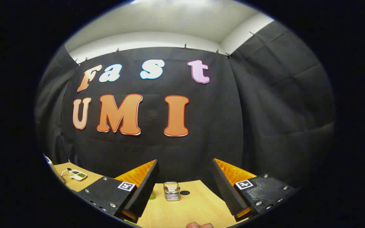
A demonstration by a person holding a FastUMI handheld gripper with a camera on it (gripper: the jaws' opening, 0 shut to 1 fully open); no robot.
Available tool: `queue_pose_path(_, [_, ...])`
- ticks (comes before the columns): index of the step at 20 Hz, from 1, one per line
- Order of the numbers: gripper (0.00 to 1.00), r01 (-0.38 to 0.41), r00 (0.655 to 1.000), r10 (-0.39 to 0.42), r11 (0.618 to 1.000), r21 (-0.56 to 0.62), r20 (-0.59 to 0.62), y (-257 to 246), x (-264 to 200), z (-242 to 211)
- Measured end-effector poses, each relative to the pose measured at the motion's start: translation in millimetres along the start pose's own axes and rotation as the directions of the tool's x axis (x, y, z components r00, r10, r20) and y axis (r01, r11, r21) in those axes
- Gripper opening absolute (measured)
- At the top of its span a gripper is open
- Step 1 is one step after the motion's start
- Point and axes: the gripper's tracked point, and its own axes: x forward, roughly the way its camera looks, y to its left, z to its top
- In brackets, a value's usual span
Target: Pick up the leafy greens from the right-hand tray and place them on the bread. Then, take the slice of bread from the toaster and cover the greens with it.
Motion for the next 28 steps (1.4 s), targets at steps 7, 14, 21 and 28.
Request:
queue_pose_path(7, [0.99, -0.048, 0.999, 0.048, 0.999, 0.008, -0.023, 89.9, -40.2, 47.8])
queue_pose_path(14, [0.99, -0.045, 0.998, 0.046, 0.999, 0.024, -0.04, 120.6, -45.5, 59.5])
queue_pose_path(21, [0.99, -0.051, 0.996, 0.051, 0.999, 0.012, -0.066, 128.9, -58.6, 52.4])
queue_pose_path(28, [0.99, -0.114, 0.973, 0.112, 0.993, 0.0, -0.203, 138.2, -78.9, 7.5])
